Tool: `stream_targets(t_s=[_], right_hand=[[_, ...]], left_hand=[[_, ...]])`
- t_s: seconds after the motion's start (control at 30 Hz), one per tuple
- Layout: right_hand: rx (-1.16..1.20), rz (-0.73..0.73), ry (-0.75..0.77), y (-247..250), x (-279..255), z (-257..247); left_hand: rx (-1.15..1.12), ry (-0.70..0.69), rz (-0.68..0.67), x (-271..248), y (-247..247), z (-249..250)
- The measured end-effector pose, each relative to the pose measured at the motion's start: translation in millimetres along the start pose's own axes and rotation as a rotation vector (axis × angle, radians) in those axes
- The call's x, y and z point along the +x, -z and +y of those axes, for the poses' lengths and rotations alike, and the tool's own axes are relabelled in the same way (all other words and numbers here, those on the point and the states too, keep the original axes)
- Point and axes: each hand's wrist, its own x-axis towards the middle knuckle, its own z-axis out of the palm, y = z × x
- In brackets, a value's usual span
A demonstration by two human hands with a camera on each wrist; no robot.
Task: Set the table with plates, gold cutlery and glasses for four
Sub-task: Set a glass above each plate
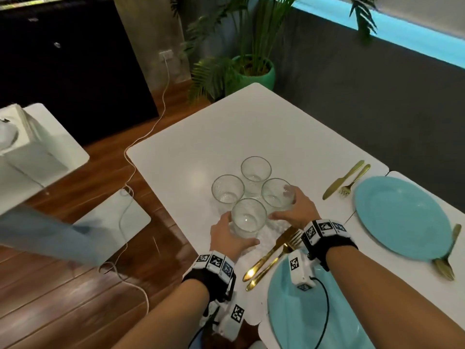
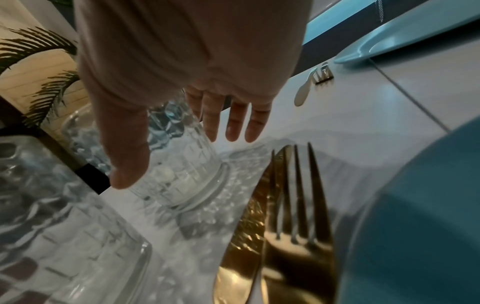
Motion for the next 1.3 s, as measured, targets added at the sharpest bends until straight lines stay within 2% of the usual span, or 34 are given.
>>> stream_targets(t_s=[0.13, 0.27, 0.53, 0.77, 1.0, 1.17, 1.3], right_hand=[[0.019, 0.005, 0.039, -7, 6, 1], [0.061, 0.075, 0.048, -15, 7, 6], [0.195, 0.179, -0.037, 8, -14, 17], [0.418, 0.522, -0.133, 81, -65, 37], [0.604, 0.862, -0.311, 141, -150, 104], [0.630, 1.047, -0.530, 161, -227, 172], [0.626, 1.178, -0.776, 170, -281, 226]], left_hand=[[-0.009, -0.025, 0.059, 6, -12, -1], [-0.023, -0.091, 0.091, 6, -20, -1], [-0.009, -0.203, -0.067, -7, -11, 12], [0.060, -0.422, -0.217, -9, -40, 92], [0.095, -0.597, -0.419, -38, -111, 166], [0.190, -0.669, -0.585, -71, -172, 177], [0.253, -0.690, -0.694, -102, -219, 174]])
